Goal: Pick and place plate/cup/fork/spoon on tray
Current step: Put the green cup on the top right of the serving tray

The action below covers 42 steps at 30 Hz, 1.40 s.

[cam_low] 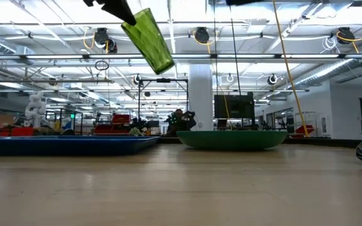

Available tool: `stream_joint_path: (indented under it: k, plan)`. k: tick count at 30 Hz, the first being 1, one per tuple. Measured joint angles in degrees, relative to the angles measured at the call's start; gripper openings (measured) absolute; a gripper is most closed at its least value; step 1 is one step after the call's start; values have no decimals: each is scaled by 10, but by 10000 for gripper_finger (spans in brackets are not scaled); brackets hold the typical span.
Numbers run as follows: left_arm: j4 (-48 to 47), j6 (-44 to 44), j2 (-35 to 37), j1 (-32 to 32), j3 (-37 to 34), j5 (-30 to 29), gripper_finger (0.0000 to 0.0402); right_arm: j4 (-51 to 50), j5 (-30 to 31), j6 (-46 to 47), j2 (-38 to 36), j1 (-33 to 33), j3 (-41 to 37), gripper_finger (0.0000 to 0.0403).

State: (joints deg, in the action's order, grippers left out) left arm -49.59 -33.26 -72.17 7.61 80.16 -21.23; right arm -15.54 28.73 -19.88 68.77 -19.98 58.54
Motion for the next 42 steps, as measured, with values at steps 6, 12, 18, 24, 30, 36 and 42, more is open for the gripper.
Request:
stream_joint_path:
  k: [6, 12, 18, 24, 30, 36, 42]
  plan:
    - [-26, 0, -1, 51, 0, 1, 13, 51, 0, -37, 0, 12, -25, 196]
    - [-34, -7, -3, 101, 0, 2, 8, 59, 2, -38, -3, 20, -26, 196]
    - [16, -39, -7, 139, 0, 34, 15, 65, 2, -36, -13, 23, -26, 196]
    - [44, -61, -38, 172, 0, 60, 8, 62, 2, -34, -28, 23, -26, 196]
    - [34, -56, -81, 205, 0, 72, 12, 46, 1, -18, -47, 23, -26, 196]
    - [12, -36, -115, 237, 0, 140, 13, 29, 0, -1, -59, 23, -26, 196]
    - [10, -32, -148, 252, 0, 150, 8, 28, -2, -1, -59, 23, -26, 196]
